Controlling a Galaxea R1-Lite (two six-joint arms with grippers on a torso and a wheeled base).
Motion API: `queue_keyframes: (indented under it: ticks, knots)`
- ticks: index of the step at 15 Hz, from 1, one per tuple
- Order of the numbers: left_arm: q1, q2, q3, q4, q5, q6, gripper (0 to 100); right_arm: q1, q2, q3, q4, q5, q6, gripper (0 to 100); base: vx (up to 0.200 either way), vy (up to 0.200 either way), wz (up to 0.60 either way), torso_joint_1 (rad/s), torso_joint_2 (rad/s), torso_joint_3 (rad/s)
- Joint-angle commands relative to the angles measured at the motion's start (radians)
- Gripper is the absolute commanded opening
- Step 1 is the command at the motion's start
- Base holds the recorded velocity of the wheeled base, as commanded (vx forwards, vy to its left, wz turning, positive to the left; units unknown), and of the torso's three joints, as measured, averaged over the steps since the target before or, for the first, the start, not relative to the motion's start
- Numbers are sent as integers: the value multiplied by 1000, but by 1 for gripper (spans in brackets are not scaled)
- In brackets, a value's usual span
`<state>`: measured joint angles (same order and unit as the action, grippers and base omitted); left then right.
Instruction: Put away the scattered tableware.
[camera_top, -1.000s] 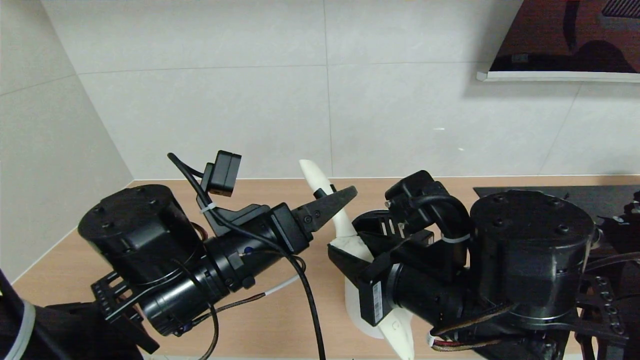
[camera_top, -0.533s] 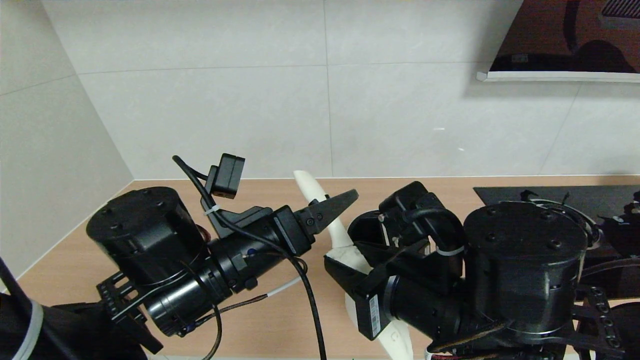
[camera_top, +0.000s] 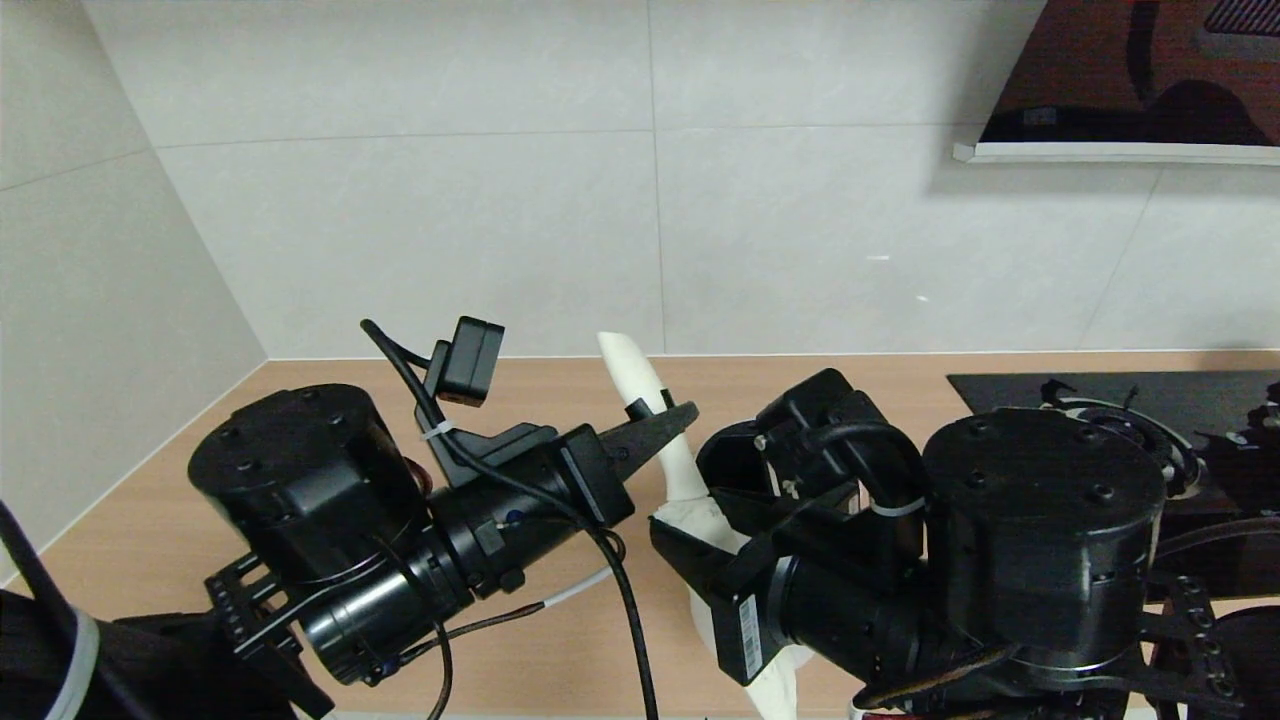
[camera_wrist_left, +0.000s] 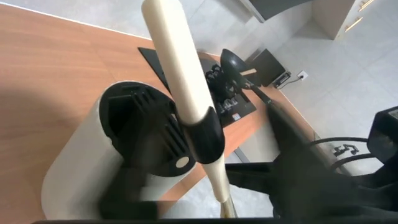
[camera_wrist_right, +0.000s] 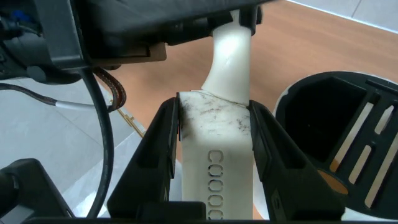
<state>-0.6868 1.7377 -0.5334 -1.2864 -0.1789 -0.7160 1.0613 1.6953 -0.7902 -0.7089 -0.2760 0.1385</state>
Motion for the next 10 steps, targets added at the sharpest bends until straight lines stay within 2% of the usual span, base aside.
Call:
queue_keyframes:
  ticks: [1,4,7,10]
  knots:
    - [1,-1,1,1,1,0,0,0,0,2,-3,0,0,0,0,0,0,0,0,0]
    - [1,-3,3,-2,1,0,0,-1,-8,3,-9,0,0,0,0,0,0,0,0,0]
    - [1,-1,26,-77,-5,-3,0,-4,-8,3,-11,-2,0,0,0,0,0,0,0,0]
    - [1,-1,23,-79,-7,-3,0,-9,-9,3,-12,-6,0,0,0,0,0,0,0,0]
